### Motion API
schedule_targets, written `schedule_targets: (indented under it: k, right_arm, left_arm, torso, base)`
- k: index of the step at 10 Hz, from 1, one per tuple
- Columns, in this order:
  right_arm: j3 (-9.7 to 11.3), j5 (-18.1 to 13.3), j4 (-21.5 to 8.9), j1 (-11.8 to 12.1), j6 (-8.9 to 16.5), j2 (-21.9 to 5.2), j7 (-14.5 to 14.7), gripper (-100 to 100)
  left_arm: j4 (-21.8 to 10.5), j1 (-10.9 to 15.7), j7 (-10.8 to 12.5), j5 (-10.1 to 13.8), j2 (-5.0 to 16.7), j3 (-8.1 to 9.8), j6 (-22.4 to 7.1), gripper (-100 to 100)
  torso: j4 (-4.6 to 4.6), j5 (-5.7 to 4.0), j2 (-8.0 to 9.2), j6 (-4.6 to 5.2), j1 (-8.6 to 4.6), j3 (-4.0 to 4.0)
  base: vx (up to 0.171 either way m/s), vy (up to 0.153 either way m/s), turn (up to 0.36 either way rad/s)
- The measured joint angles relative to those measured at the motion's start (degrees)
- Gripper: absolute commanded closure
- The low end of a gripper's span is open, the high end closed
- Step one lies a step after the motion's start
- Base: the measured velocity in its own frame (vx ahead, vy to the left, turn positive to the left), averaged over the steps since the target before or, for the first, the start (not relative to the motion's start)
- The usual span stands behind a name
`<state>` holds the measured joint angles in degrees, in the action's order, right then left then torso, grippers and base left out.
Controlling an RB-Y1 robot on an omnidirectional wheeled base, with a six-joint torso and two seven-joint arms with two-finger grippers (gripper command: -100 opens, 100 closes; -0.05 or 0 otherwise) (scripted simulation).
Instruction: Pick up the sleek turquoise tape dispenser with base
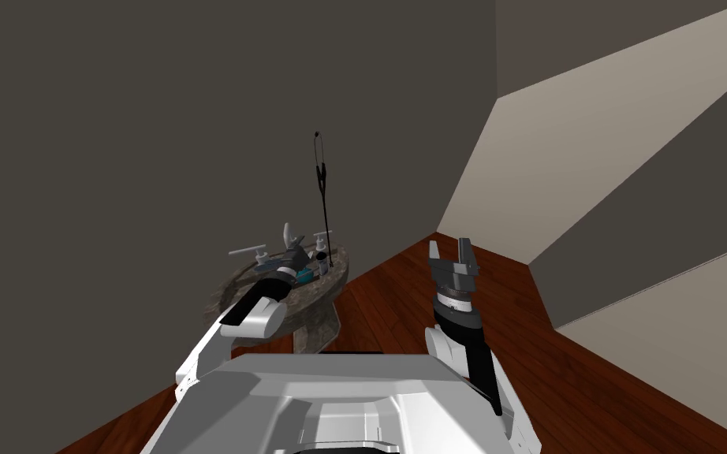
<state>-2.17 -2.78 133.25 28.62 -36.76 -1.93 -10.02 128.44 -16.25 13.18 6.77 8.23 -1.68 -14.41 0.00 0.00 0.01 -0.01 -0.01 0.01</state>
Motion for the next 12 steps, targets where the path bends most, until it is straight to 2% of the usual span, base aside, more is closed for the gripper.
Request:
schedule_targets:
  k: [12]
  right_arm:
    - [0.00, 0.00, 0.00, 0.00, 0.00, 0.00, 0.00, 0]
  left_arm:
    - [-2.52, 7.19, 4.16, 2.25, 1.41, 0.13, -19.29, -100]
  torso:
    - [-0.01, 0.00, -0.03, -0.01, 0.00, -0.02]
  base:
    - [-0.001, -0.001, -0.002]
